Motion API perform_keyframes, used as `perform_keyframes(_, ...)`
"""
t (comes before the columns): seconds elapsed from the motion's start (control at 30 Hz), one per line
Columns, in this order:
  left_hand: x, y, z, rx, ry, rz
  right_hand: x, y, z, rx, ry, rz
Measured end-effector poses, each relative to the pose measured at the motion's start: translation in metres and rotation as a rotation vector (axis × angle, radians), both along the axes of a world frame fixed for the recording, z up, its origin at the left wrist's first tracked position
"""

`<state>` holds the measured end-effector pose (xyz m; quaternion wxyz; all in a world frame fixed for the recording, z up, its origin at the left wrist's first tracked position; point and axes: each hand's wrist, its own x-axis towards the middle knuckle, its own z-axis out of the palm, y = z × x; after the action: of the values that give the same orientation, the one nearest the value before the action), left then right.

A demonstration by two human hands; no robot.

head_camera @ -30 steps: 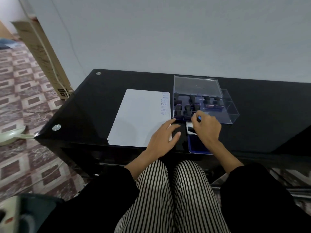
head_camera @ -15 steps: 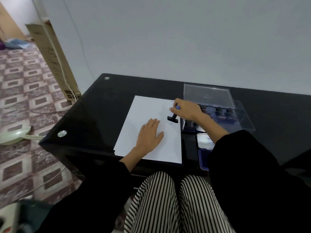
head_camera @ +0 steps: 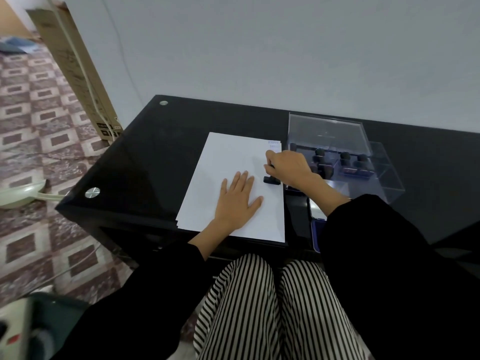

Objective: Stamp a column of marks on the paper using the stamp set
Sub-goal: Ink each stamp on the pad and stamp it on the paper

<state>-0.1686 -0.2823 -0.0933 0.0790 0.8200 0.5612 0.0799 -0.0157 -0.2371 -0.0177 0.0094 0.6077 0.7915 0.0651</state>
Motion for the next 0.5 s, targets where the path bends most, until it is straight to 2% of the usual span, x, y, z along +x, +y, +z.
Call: perform_keyframes(0.5, 0.0001, 0.0013, -0.0030, 0.020, -0.001, -0.002, -0.0023, -0.0046, -0.0073, 0.001, -0.033, -0.012)
